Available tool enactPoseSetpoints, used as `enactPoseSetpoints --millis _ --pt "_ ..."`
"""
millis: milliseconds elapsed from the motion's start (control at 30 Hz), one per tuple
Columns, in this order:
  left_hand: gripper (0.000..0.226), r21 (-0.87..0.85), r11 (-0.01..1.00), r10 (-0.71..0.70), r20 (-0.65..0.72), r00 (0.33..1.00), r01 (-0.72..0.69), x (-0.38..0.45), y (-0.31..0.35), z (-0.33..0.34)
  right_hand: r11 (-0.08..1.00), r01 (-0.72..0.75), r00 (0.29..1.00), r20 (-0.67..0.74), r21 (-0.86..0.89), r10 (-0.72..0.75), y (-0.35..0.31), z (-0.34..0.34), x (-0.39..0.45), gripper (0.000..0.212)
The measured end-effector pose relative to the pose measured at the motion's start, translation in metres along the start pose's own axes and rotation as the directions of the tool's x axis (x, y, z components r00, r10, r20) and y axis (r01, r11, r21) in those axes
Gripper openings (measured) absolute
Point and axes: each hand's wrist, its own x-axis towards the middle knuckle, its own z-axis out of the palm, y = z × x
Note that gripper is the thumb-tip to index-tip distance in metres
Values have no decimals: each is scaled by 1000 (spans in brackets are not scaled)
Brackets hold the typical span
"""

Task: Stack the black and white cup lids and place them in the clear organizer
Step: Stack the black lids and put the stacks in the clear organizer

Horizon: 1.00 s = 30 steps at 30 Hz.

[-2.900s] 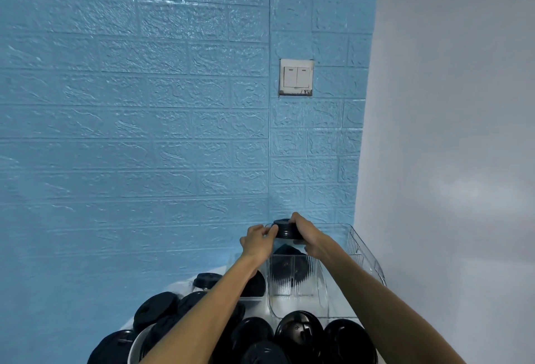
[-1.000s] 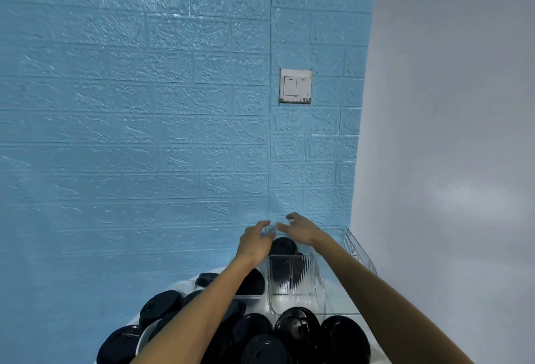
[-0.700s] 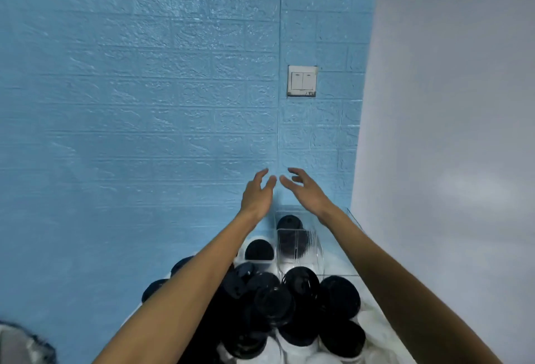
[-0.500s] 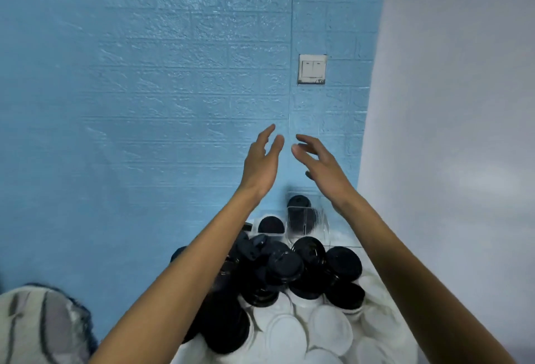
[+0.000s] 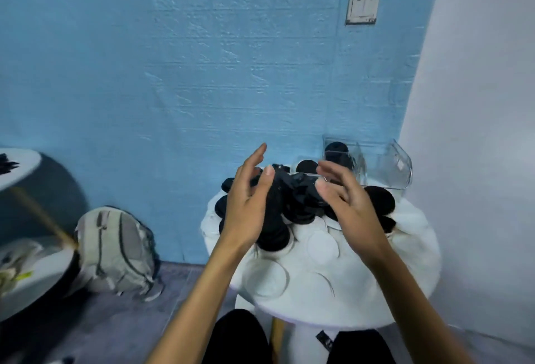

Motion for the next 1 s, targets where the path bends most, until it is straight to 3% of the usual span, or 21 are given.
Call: enactPoseSetpoints --millis 133,333,500,633,1000 --pt "40 -4 999 -52 -24 998 52 -16 -18 -10 998 -45 999 29 -42 46 21 13 -12 46" --pt "36 202 979 -21 -27 999 26 -26 -55 -26 979 -84 994 58 -186 96 52 29 -16 42" --pt "44 468 882 -79 37 996 53 -27 -84 -31 901 -13 984 153 -433 87 72 53 -6 53" --pt "45 622 777 -125 3 992 96 -30 -92 -33 807 49 974 207 -588 92 80 68 3 66" --pt "48 542 820 -200 -27 979 182 -31 -109 -59 696 19 963 201 -718 181 92 88 20 92"
